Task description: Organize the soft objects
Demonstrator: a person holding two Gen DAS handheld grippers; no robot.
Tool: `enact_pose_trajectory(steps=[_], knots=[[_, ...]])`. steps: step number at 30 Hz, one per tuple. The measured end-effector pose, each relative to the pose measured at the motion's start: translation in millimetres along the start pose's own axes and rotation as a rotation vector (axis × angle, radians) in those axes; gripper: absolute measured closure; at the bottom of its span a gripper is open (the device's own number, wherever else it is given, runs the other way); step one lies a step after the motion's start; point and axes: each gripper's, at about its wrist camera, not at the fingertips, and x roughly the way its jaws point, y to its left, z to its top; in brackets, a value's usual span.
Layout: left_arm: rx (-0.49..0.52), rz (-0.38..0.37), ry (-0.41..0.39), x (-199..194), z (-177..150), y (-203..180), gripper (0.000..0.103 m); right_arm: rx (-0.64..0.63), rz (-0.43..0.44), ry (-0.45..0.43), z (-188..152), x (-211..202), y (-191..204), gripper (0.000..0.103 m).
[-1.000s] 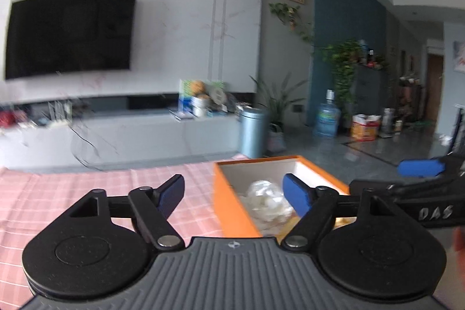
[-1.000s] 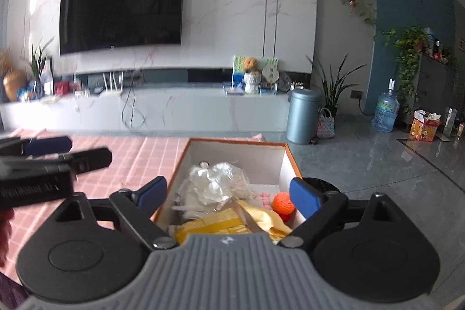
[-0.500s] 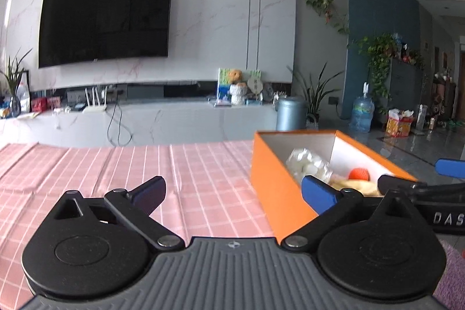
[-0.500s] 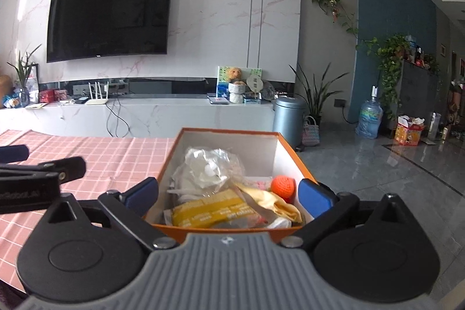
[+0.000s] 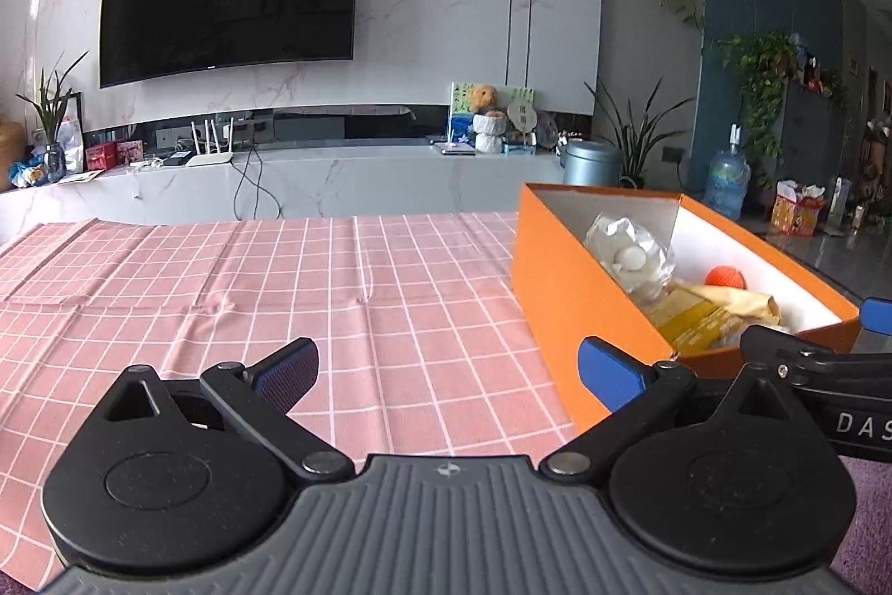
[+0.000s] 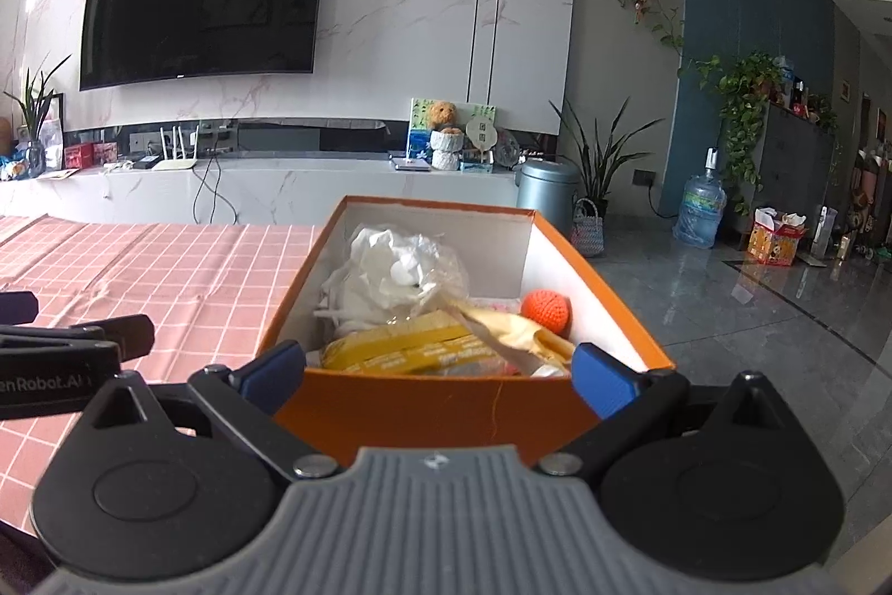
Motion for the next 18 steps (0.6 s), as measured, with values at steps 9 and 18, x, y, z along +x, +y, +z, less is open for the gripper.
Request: enact_pose_trajectory(steps=[9,18], knots=[[0.013,0.007,0.000,-3.2,0.5,-1.5,0.000,0.001,0.008,-0.002,-2.4,-2.9,1.2,0.003],[0.014,0.012,0.000,-6.8,3.2,-1.9,0.000,0.006,0.010,-0.015,-2.7,-6.9,0.9,0.003]])
